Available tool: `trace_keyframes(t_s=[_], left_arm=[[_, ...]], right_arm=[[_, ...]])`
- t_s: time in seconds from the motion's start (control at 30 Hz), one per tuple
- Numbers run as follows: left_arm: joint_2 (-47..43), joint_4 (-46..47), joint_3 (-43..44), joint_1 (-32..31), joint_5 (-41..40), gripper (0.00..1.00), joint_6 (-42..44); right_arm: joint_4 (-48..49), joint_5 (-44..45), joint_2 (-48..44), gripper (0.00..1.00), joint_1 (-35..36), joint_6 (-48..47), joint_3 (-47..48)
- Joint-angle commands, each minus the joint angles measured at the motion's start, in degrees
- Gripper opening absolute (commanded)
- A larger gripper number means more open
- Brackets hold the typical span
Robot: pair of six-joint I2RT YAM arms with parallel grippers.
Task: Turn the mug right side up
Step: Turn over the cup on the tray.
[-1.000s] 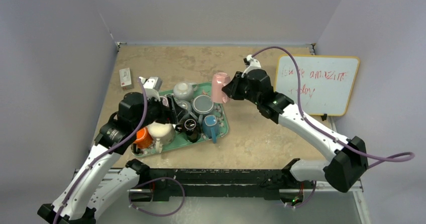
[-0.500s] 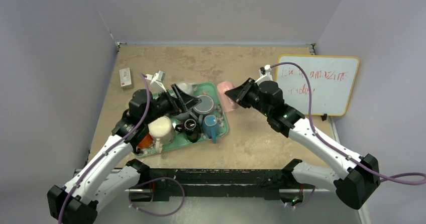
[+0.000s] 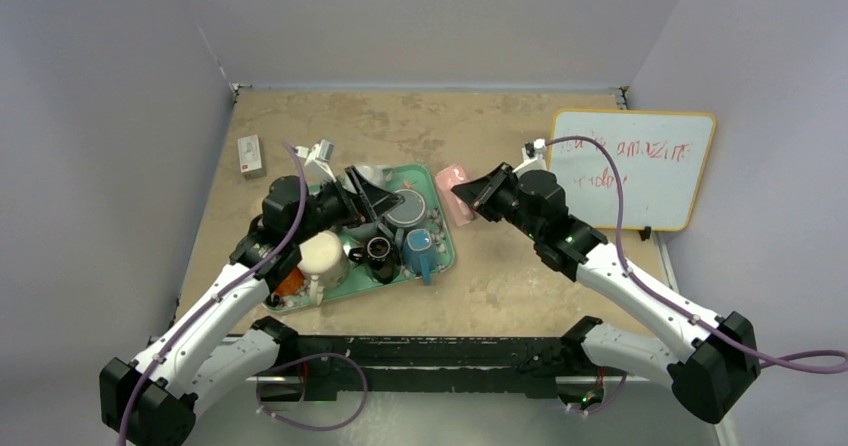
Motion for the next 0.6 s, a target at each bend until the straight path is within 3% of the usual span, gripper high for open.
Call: trace_keyframes(t_s=[0.0, 0.2, 0.37, 0.47, 0.57], left_arm=[[-0.2, -4.0, 1.5, -0.4, -0.7, 0.78, 5.0], [0.1, -4.4, 1.4, -0.4, 1.4, 0.74, 7.3], [2.6, 8.5, -1.9, -1.8, 5.9, 0.71, 5.6], [4.1, 14.6, -2.7, -5.4, 2.8, 0.70, 8.0], [6.7, 14.2, -1.1, -9.7, -2.5, 0.70, 12.9]], right_arm=[[8.5, 1.2, -3.8, 0.00, -0.2, -0.6, -0.4], [6.2, 2.0, -6.2, 0.00, -0.3, -1.8, -2.8], [6.3, 2.0, -8.1, 0.00, -0.3, 2.2, -4.9], [6.4, 2.2, -8.1, 0.00, -0.3, 5.6, -5.0], [6.4, 3.8, -7.8, 0.00, -0.3, 8.3, -5.0]])
